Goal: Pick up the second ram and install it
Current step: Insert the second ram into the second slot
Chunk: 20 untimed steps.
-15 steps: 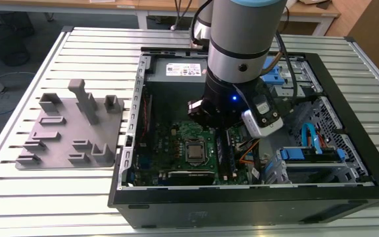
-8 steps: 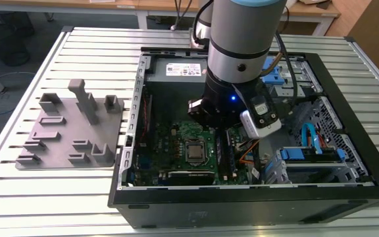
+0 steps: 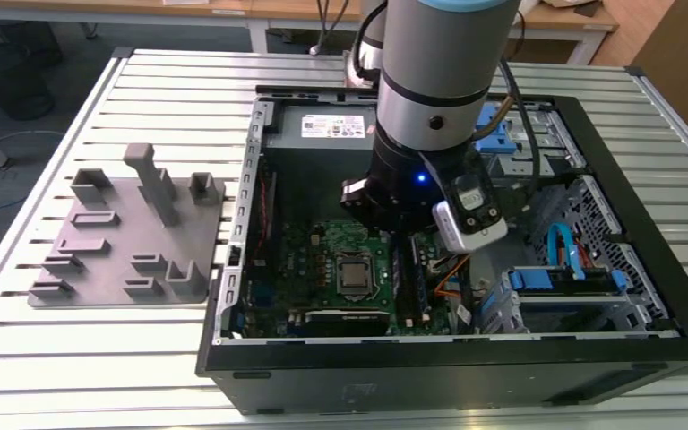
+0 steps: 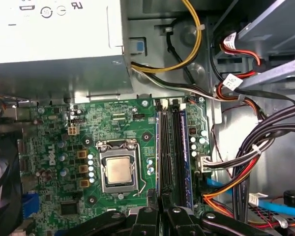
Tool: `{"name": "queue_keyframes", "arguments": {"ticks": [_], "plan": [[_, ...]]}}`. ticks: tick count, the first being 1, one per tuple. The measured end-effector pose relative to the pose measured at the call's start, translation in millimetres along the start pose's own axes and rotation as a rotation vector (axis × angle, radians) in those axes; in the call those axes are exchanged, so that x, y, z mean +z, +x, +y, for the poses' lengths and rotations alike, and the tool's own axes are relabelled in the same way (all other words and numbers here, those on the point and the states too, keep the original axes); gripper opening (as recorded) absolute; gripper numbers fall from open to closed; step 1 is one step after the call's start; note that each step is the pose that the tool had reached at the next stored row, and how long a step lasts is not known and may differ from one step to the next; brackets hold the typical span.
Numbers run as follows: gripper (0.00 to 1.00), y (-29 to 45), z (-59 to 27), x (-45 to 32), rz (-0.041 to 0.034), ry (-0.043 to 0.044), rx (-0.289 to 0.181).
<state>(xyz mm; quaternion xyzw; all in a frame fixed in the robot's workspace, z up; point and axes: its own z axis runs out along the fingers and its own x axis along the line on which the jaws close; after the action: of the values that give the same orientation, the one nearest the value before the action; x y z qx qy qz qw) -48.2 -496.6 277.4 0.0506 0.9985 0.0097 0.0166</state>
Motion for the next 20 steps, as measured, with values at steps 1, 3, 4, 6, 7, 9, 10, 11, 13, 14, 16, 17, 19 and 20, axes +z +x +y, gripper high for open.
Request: {"name": "queue_keyframes", "arguments": {"ticks": [1,3,4,6,7,9,10,11,13,14,16,17,19,20], "plan": [[0.14,0.0,0.0,0.0,-0.0001,0.0002,0.005],[0.14,0.0,0.0,0.0,-0.0003,0.0007,0.015],[0.14,0.0,0.0,0.0,-0.0005,0.0009,0.02],[0.14,0.0,0.0,0.1,-0.0007,0.0014,0.031],[0.14,0.0,0.0,0.0,-0.0008,0.0017,0.036],[0.14,0.0,0.0,0.1,-0.001,0.0021,0.046],[0.14,0.0,0.0,0.1,-0.0011,0.0023,0.051],[0.14,0.0,0.0,0.1,-0.0012,0.0025,0.056],[0.14,0.0,0.0,0.1,-0.0015,0.0029,0.066],[0.14,0.0,0.0,0.1,-0.0016,0.0031,0.071],[0.14,0.0,0.0,0.1,-0.0017,0.0034,0.081],[0.14,0.0,0.0,0.1,-0.0019,0.0036,0.085],[0.14,0.0,0.0,0.2,-0.0021,0.0039,0.095],[0.14,0.0,0.0,0.2,-0.0021,0.0041,0.099]]}}
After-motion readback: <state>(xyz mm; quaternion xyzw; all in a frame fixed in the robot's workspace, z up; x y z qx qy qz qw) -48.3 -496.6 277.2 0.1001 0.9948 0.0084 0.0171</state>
